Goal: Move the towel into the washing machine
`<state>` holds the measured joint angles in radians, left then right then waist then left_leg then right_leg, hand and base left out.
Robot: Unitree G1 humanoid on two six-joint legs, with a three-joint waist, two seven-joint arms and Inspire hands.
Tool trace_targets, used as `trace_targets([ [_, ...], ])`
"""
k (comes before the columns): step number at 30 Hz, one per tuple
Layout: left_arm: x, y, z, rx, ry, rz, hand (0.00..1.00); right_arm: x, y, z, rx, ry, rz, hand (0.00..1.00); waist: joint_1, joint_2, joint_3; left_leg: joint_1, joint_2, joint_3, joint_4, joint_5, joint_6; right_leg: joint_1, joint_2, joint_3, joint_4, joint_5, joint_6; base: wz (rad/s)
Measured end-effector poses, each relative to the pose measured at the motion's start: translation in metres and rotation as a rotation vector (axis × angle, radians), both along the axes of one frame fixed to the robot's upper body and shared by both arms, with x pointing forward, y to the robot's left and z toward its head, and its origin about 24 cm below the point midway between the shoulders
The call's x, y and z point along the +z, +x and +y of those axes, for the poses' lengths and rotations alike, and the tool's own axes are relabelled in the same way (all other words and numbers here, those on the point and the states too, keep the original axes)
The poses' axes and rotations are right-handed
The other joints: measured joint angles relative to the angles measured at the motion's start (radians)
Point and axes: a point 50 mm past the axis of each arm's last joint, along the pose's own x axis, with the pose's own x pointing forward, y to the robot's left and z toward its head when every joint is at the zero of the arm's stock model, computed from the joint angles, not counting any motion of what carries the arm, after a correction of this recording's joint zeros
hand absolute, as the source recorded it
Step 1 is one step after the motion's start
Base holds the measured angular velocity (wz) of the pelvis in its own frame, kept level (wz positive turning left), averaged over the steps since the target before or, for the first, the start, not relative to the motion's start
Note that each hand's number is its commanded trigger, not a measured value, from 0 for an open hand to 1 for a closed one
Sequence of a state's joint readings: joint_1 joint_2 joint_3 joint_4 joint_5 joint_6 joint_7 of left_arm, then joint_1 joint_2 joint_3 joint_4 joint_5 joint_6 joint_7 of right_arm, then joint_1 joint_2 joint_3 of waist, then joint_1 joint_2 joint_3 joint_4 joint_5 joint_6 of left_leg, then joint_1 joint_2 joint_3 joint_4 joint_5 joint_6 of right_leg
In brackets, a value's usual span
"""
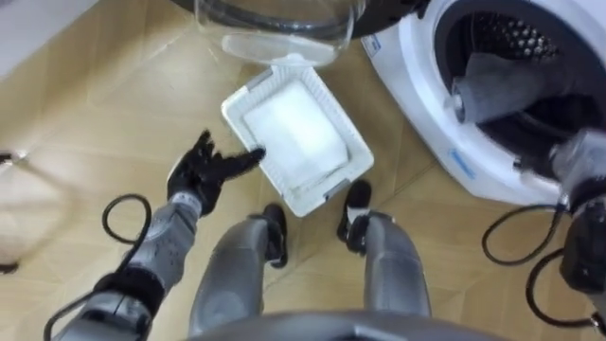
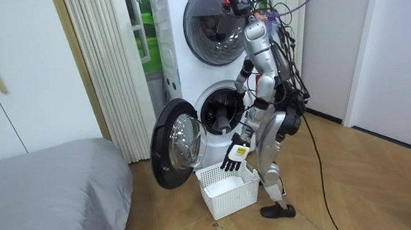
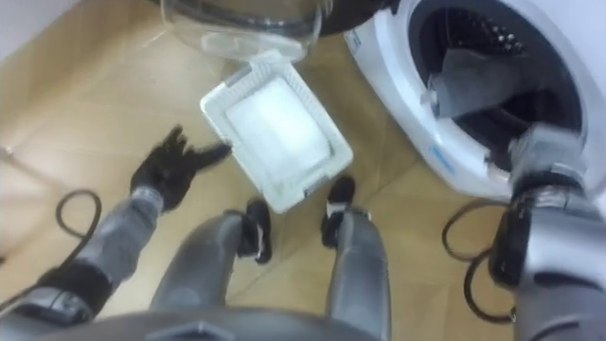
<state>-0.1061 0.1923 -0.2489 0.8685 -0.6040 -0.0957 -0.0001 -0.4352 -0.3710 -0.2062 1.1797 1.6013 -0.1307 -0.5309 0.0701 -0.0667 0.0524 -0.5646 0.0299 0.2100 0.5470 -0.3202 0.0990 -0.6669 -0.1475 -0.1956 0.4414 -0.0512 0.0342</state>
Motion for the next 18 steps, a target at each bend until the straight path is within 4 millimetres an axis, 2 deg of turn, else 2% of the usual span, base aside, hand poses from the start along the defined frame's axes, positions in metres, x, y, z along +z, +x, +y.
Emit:
trace_targets([
  [1, -0.001, -0.001, 0.0, -0.026, 0.033, 0.008, 0.0, -0.006, -0.006, 0.002, 0.019, -0.019, 0.016, 0.0, -0.001, 0.004, -0.0015, 0.01, 0.001, -0.005, -0.006, 0.001, -0.001, 0.015, 0.004, -0.002, -0.011, 0.0, 0.0, 0.09],
  [3, -0.009, -0.009, 0.004, -0.086, 0.129, 0.057, 0.0, -0.031, -0.034, 0.01, 0.123, -0.086, 0.095, 0.0, -0.007, 0.014, -0.0058, 0.069, 0.004, -0.012, -0.041, 0.006, -0.01, 0.081, 0.015, -0.012, -0.056, 0.0, 0.0, 0.1],
  [4, -0.011, -0.013, 0.005, -0.099, 0.151, 0.075, 0.0, -0.037, -0.043, 0.011, 0.148, -0.097, 0.119, 0.0, -0.01, 0.018, -0.0079, 0.084, 0.004, -0.015, -0.05, 0.007, -0.011, 0.099, 0.017, -0.016, -0.068, 0.0, 0.0, 0.06],
  [6, -0.021, -0.03, 0.011, -0.116, 0.206, 0.141, 0.0, -0.061, -0.086, 0.016, 0.262, -0.135, 0.239, 0.0, -0.012, 0.03, -0.016, 0.155, 0.006, -0.022, -0.095, 0.012, -0.019, 0.167, 0.027, -0.026, -0.103, 0.0, 0.0, 0.0],
  [7, -0.024, -0.035, 0.013, -0.119, 0.217, 0.16, 0.0, -0.067, -0.098, 0.017, 0.295, -0.142, 0.269, 0.0, -0.012, 0.035, -0.0193, 0.174, 0.007, -0.022, -0.109, 0.014, -0.022, 0.186, 0.029, -0.028, -0.113, 0.0, 0.001, 0.0],
  [9, -0.034, -0.06, 0.021, -0.129, 0.261, 0.239, 0.0, -0.082, -0.138, 0.021, 0.432, -0.165, 0.379, 0.0, -0.011, 0.055, -0.0324, 0.252, 0.009, -0.023, -0.162, 0.019, -0.03, 0.257, 0.042, -0.028, -0.152, 0.0, 0.001, -0.06],
  [12, -0.043, -0.086, 0.035, -0.091, 0.303, 0.337, 0.0, -0.093, -0.168, 0.034, 0.652, -0.18, 0.463, 0.0, -0.016, 0.062, -0.0365, 0.342, 0.009, -0.023, -0.232, 0.034, -0.045, 0.333, 0.052, -0.031, -0.188, -0.001, 0.002, -0.07],
  [15, -0.047, -0.105, 0.042, -0.08, 0.329, 0.389, 0.0, -0.098, -0.174, 0.046, 0.868, -0.189, 0.488, 0.0, -0.026, 0.065, -0.0374, 0.409, 0.011, -0.023, -0.275, 0.045, -0.055, 0.394, 0.063, -0.036, -0.218, -0.002, 0.003, 0.0],
  [18, -0.049, -0.118, 0.042, -0.102, 0.342, 0.422, 0.0, -0.1, -0.166, 0.055, 1.104, -0.227, 0.482, 0.0, -0.042, 0.071, -0.0393, 0.46, 0.012, -0.024, -0.299, 0.052, -0.06, 0.444, 0.064, -0.054, -0.225, -0.006, 0.002, 0.1],
])
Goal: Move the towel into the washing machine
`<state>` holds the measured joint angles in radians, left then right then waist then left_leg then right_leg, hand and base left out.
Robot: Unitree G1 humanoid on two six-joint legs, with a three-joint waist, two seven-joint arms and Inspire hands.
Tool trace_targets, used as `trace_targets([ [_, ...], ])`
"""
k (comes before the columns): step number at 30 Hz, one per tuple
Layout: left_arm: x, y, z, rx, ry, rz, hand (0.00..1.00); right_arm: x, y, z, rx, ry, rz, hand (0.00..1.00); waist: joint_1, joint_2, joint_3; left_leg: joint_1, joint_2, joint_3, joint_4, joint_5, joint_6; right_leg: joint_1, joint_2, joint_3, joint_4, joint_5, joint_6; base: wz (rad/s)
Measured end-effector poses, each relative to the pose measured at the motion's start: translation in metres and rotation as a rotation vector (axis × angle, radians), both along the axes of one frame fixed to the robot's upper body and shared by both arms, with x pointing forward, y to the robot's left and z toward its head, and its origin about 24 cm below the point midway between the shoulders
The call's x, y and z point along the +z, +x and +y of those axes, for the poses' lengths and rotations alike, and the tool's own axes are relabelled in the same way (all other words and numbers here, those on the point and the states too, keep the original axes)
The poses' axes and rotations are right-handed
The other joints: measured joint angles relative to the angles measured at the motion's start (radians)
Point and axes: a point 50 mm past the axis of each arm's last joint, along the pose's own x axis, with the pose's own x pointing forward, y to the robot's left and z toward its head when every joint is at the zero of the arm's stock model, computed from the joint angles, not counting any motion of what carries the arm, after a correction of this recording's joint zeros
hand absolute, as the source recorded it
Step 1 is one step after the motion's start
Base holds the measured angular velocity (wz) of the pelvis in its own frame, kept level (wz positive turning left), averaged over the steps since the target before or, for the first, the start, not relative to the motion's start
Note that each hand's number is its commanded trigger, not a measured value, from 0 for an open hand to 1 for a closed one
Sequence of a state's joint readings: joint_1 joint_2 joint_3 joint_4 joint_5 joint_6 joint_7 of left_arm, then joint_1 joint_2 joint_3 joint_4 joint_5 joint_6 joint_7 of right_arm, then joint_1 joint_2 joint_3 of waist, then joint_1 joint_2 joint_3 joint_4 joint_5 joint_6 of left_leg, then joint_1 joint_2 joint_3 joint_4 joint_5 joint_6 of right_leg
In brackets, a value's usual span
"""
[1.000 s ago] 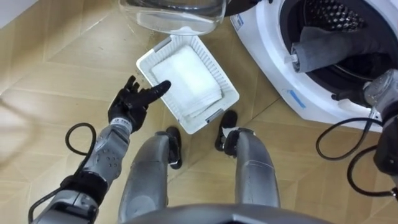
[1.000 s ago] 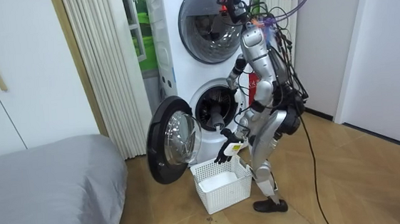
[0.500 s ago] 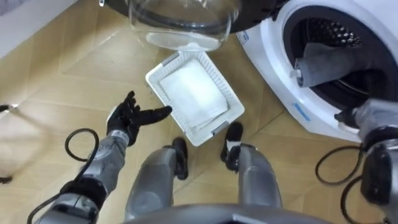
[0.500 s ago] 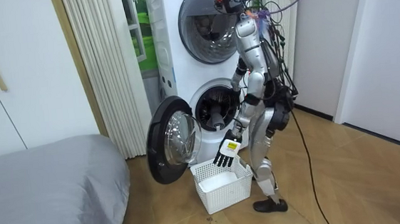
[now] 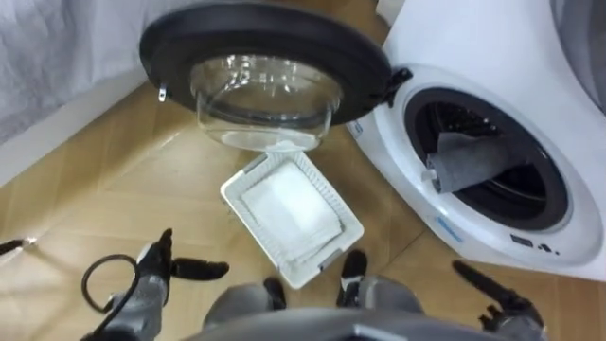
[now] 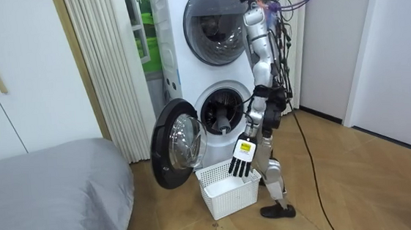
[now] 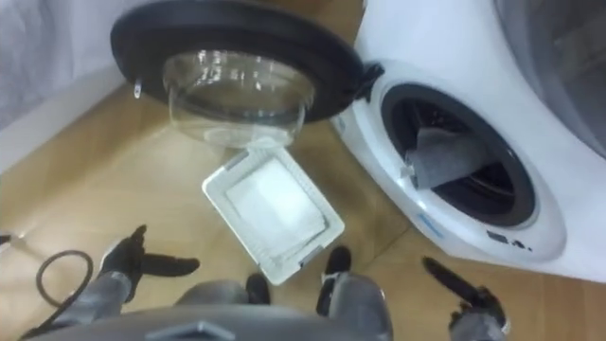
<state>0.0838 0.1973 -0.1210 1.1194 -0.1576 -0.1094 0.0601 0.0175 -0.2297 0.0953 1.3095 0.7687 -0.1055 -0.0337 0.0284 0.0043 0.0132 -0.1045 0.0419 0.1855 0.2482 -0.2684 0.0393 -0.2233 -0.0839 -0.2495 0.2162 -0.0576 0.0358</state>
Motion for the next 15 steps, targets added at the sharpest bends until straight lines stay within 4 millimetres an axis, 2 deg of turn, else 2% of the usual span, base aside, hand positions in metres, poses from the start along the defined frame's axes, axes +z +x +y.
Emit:
trace_targets([
  [6, -0.004, -0.017, 0.001, -0.029, 0.023, 0.064, 0.0, -0.003, -0.001, 0.012, 0.306, -0.01, 0.067, 0.0, -0.003, 0.003, -0.0035, 0.096, -0.001, -0.012, -0.046, 0.005, -0.008, 0.101, 0.015, -0.009, -0.035, -0.001, 0.0, 0.09],
  [8, -0.004, -0.02, 0.001, -0.03, 0.024, 0.074, 0.0, -0.004, -0.001, 0.016, 0.365, -0.009, 0.08, 0.0, -0.004, 0.004, -0.004, 0.108, 0.0, -0.024, -0.049, 0.007, -0.011, 0.115, 0.018, -0.012, -0.036, -0.001, -0.001, 0.02],
  [15, -0.007, -0.035, -0.001, -0.001, 0.01, 0.114, 0.0, -0.007, -0.009, 0.022, 0.479, 0.003, 0.119, 0.0, -0.005, 0.007, -0.0042, 0.182, 0.003, -0.024, -0.08, 0.008, -0.014, 0.181, 0.027, 0.003, -0.051, -0.005, 0.004, 0.0],
])
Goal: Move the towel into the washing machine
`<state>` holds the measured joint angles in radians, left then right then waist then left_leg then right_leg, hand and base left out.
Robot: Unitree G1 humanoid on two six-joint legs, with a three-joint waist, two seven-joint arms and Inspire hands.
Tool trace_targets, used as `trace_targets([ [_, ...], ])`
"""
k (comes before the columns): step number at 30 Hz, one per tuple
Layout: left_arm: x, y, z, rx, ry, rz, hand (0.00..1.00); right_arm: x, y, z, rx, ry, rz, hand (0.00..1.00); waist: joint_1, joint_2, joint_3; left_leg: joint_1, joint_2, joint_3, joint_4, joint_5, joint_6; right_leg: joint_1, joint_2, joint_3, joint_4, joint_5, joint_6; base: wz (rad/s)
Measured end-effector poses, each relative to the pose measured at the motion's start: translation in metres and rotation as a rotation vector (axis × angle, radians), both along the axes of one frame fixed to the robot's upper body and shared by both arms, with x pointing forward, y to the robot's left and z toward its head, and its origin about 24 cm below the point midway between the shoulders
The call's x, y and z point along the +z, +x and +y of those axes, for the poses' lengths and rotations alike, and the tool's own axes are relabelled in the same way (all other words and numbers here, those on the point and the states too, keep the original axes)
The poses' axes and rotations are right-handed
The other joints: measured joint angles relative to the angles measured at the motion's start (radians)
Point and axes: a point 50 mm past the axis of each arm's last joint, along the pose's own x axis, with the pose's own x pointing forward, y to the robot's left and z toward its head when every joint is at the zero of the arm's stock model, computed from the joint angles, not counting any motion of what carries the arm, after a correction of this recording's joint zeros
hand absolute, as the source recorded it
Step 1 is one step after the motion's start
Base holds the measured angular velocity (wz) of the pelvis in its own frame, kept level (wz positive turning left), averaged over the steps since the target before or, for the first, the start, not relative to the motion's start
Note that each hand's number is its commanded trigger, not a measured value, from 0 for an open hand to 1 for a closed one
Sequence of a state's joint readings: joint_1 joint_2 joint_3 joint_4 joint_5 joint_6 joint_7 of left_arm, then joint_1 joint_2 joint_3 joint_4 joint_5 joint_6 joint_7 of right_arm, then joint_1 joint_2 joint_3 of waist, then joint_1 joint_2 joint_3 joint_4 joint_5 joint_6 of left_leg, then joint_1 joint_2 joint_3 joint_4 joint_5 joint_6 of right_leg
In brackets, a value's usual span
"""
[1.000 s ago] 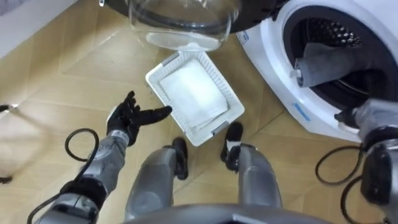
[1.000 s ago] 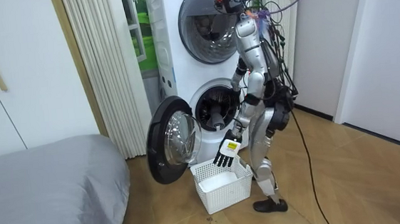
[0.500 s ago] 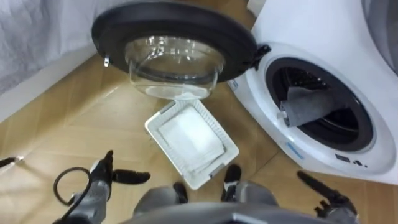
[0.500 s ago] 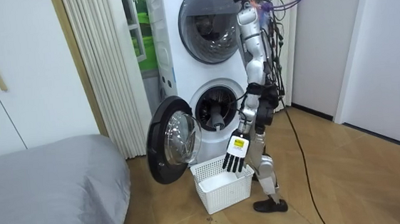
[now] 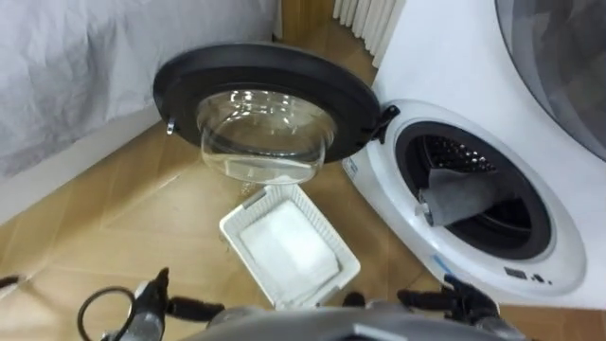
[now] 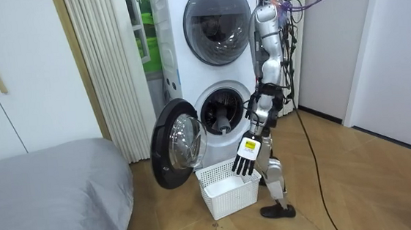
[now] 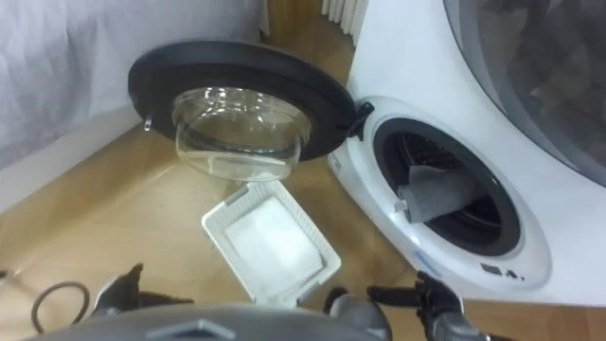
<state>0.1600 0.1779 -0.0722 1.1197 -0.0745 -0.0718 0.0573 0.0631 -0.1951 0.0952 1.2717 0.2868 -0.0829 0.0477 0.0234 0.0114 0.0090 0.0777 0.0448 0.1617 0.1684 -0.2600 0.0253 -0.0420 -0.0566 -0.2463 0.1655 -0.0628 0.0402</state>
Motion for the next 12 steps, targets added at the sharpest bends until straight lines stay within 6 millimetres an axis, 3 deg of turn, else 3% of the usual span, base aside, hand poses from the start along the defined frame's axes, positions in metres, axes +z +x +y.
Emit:
trace_targets([
  [12, -0.002, -0.0065, -0.0002, 0.062, -0.015, 0.041, 0.0, -0.0028, -0.007, 0.0041, 0.011, 0.01, 0.055, 0.0, 0.006, -0.009, 0.0021, 0.069, 0.002, 0.0, -0.015, -0.002, -0.003, 0.066, 0.006, 0.0, -0.013, -0.008, 0.003, 0.01],
])
